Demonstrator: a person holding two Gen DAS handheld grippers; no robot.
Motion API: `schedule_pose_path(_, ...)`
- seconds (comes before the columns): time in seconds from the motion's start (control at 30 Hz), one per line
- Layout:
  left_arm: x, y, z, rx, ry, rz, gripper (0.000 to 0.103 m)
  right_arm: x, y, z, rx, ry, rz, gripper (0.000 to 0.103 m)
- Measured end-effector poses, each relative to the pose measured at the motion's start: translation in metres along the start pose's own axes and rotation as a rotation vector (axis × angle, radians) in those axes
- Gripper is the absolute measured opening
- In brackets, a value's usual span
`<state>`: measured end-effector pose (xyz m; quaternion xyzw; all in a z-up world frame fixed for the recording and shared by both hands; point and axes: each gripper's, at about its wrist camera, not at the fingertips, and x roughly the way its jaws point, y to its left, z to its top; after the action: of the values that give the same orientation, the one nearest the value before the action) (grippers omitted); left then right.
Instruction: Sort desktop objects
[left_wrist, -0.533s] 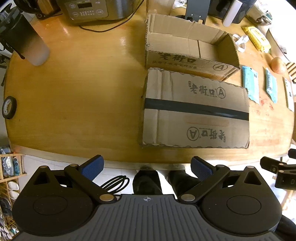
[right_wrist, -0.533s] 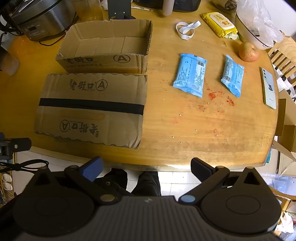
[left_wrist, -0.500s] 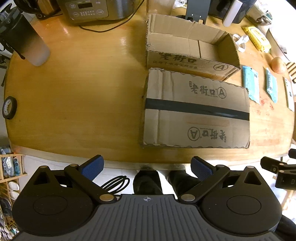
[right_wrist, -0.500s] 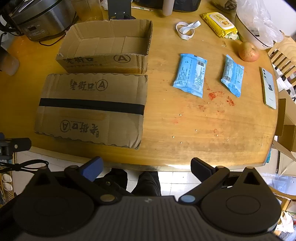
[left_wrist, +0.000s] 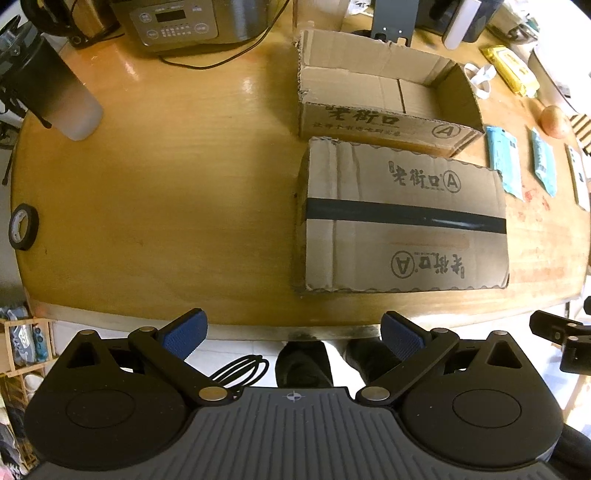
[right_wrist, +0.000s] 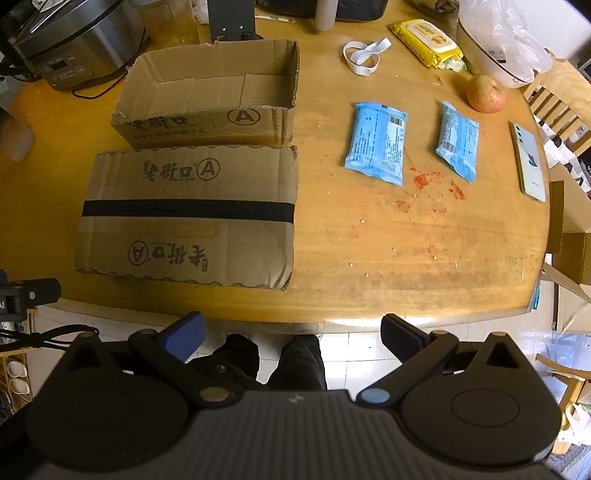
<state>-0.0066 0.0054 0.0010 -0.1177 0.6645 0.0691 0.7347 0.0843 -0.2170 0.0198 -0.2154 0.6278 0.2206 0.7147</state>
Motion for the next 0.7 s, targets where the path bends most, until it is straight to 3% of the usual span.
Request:
schedule_pose_path(0.4, -0.002, -0.003, -0.003, -0.038, -0.002, 0.037, 0.103, 0.004, -0.004, 0.009, -0.065, 0.0, 0.018, 0.103)
schedule_pose_path(0.7, -0.004, -0.027, -0.007, -0.043, 0.002, 0.054, 0.103, 0.005, -0.028, 0.013, -0.089, -0.007, 0.036, 0.103)
